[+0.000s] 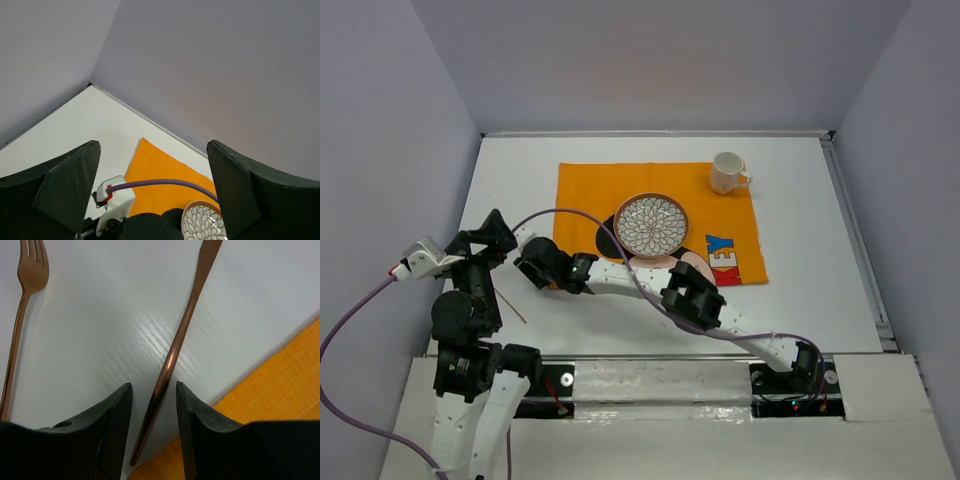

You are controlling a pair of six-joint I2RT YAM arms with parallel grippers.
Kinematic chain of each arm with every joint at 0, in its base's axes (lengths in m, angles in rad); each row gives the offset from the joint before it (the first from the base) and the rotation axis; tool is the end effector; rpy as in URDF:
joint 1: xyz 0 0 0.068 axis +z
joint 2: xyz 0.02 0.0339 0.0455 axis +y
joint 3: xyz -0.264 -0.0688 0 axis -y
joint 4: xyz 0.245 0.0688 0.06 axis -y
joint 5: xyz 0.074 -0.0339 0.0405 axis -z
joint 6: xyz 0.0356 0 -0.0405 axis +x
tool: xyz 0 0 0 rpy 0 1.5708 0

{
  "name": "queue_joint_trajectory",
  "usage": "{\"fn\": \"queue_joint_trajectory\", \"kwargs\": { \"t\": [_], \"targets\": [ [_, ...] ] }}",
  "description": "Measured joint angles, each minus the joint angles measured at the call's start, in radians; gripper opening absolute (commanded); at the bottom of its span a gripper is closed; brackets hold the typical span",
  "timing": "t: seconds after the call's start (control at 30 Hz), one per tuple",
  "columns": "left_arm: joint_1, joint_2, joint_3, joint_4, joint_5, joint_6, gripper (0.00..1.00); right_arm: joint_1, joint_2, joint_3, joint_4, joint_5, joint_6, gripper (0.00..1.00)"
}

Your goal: Set the dinner table for one person

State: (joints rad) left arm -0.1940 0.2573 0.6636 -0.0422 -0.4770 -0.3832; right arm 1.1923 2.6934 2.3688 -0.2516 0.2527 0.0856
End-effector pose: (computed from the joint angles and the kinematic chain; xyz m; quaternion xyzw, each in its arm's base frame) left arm 0.0667 0.0036 0.3702 -0.2457 0.5305 -0.0992 0.8052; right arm 0.2301 0.5545 0.1475 -0.4071 0.7734 0.1933 0.4459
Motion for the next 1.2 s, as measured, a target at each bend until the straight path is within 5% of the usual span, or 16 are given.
{"fn": "queue_joint_trajectory", "kwargs": {
  "t": [0.2, 0.5, 0.67, 1.2],
  "targets": [
    [0.000, 0.000, -0.001, 0.000, 0.012, 0.000, 0.99, 0.008, 0.000, 0.000, 0.002, 0.024, 0.012, 0.00],
    [0.000, -0.001, -0.002, 0.000, 0.024, 0.000, 0.99, 0.011, -0.002, -0.021, 0.043, 0.033, 0.105, 0.00],
    [-0.001, -0.010, -0.002, 0.000, 0.025, 0.001, 0.99, 0.011, -0.087, -0.180, 0.153, 0.028, 0.156, 0.00],
    [-0.014, -0.032, -0.002, 0.016, 0.048, 0.005, 0.99, -0.108, -0.741, -0.843, 0.490, 0.139, 0.277, 0.00]
  ]
}}
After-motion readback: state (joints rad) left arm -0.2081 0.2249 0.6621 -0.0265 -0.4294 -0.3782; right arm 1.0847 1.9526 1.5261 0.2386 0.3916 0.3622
